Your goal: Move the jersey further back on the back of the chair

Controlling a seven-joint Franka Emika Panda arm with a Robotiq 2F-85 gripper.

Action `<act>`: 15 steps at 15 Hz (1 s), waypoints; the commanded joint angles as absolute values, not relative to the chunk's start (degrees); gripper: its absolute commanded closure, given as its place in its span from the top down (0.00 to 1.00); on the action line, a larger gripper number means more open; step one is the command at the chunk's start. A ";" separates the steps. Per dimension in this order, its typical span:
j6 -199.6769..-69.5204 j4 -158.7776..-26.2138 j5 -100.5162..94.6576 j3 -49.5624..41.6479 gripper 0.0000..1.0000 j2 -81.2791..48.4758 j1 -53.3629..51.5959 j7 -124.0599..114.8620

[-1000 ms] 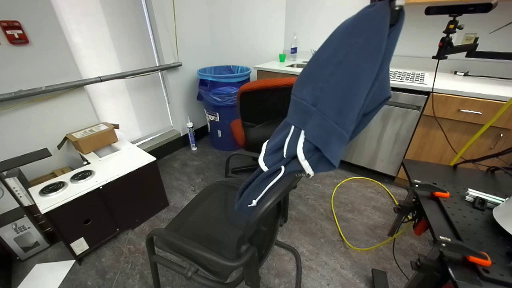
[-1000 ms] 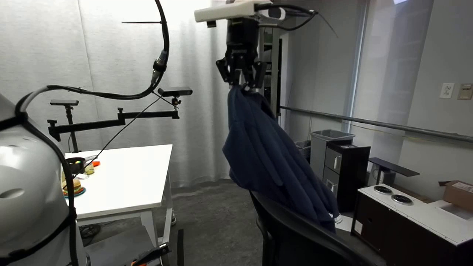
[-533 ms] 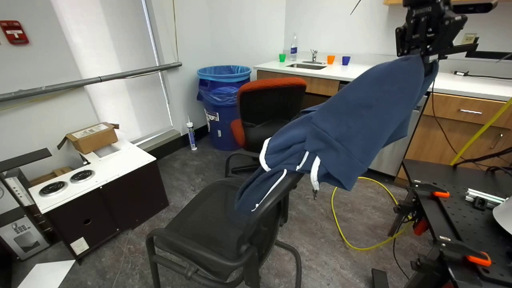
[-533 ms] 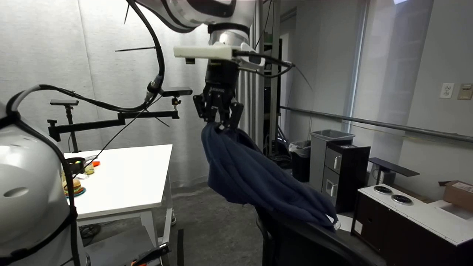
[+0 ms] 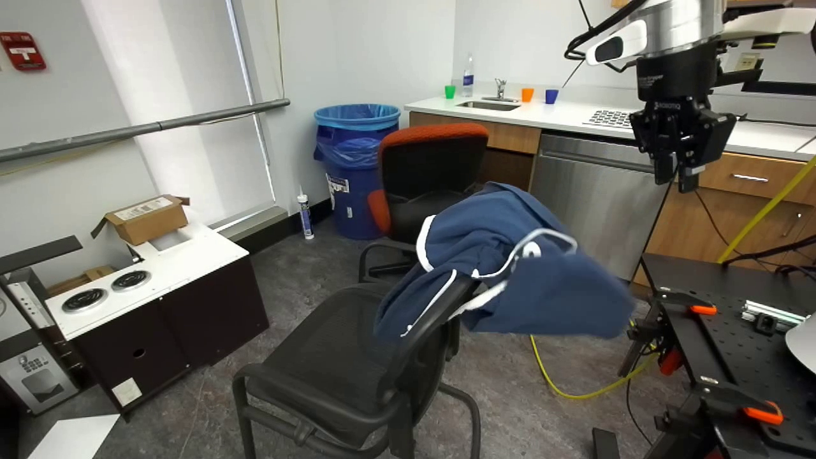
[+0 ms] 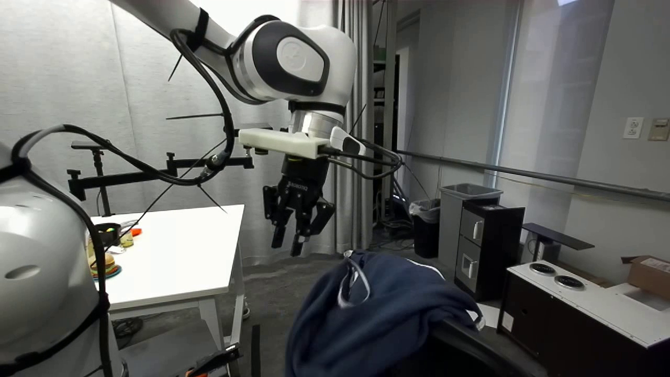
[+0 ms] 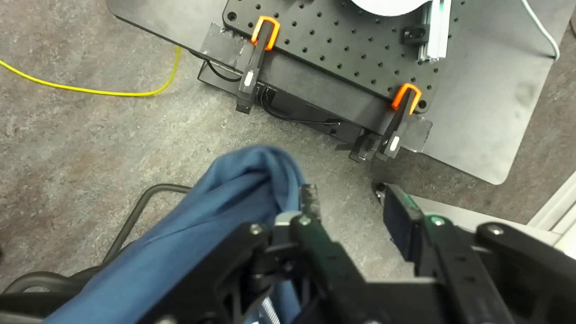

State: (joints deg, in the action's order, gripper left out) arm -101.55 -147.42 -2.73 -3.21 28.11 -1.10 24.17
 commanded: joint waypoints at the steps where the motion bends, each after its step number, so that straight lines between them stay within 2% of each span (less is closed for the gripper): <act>1: -103.81 -148.41 -4.47 -3.46 0.75 27.14 -1.38 22.70; 3: -104.15 -148.09 -4.50 -3.48 0.90 26.48 -1.36 22.72; 5: -104.33 -147.68 -4.48 -3.51 1.00 25.97 -1.32 22.71; 14: -107.55 -138.89 -3.86 -5.93 1.00 20.00 2.31 16.39; 15: -107.11 -142.40 -3.23 -5.40 1.00 22.52 0.96 18.57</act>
